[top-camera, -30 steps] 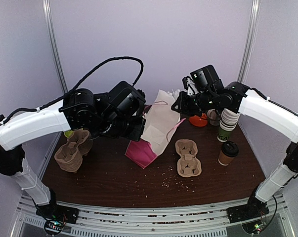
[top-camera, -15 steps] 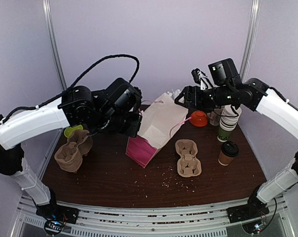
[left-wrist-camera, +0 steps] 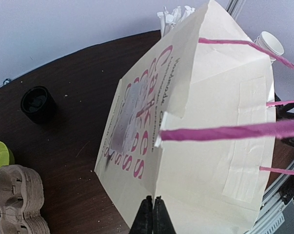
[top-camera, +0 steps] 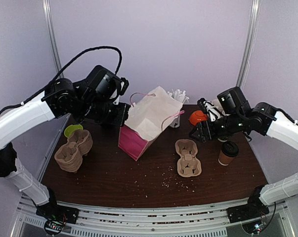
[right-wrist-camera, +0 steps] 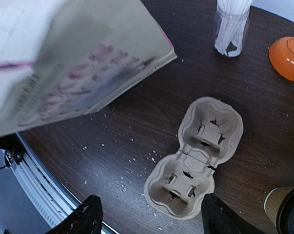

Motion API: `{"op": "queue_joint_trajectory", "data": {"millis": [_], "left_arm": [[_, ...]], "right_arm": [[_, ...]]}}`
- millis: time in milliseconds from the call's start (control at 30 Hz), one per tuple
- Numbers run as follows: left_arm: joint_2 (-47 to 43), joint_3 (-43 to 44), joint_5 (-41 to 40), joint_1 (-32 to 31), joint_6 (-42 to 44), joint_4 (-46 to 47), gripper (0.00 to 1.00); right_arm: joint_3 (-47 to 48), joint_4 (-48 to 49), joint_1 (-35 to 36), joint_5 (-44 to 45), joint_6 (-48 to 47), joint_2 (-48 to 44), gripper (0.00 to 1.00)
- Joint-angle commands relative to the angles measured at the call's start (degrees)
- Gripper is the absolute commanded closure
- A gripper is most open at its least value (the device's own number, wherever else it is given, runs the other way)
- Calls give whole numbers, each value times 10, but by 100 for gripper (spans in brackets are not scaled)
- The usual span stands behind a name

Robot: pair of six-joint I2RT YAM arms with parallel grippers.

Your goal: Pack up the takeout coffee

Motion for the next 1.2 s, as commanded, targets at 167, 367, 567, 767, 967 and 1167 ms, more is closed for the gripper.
{"op": "queue_joint_trajectory", "data": {"millis": [167,367,567,767,967,1167], "left_arm": [[-71,-42,45,44,59,20,100],[-110,-105,43,49,60,46,100],[-125,-140,43,49,77,72,100],[-128,-156,47,50,85,89,100],[-125,-159,67,50,87,99,100],[-119,-159,91,51,82,114,100]], "right_arm": [[-48,24,-6,34,-12,77,24],[-122,82,-18,67,110,87,14],[-228,160,-18,53,210,65,10],[-291,256,-11,-25,288,69,10],[-285,316,16,-80,335,100,12],[-231,323,47,-119,337,131,13]]}}
